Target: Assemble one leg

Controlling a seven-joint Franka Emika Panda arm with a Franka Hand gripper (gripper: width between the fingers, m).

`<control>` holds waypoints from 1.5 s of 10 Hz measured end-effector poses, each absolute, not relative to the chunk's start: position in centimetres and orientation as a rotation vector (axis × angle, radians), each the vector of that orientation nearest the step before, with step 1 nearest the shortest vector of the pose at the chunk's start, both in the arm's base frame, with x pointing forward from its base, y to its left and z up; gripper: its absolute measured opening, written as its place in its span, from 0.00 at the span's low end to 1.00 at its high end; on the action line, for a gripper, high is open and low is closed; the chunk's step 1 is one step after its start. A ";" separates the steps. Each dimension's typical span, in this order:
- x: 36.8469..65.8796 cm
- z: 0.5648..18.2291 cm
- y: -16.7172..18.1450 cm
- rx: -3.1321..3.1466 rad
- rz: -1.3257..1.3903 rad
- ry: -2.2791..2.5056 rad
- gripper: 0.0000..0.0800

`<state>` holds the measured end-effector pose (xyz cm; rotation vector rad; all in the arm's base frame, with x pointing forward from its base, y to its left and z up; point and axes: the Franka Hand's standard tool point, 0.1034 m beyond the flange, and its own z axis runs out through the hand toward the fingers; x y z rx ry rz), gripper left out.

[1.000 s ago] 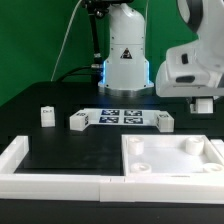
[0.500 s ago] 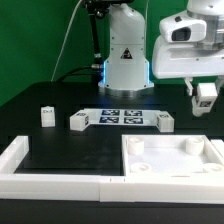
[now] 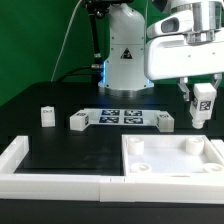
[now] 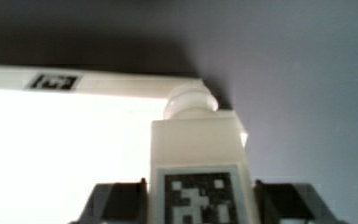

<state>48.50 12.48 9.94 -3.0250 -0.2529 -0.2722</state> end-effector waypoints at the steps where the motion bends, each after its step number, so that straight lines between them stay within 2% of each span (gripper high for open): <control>1: 50.6 10.5 12.4 -3.016 -0.300 -0.280 0.36; 3: 53.6 11.2 11.3 -3.006 -0.320 -0.321 0.36; 8: 53.4 10.9 11.4 -3.006 -0.318 -0.324 0.36; 11: 58.2 11.0 11.7 -2.984 -0.352 -0.326 0.36; 13: 59.6 10.8 11.3 -2.979 -0.373 -0.341 0.36; 15: 59.8 10.6 11.2 -2.975 -0.413 -0.361 0.36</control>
Offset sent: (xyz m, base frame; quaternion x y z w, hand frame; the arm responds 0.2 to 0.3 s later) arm 0.0000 0.0000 0.0000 0.0000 0.0000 0.0000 1.0000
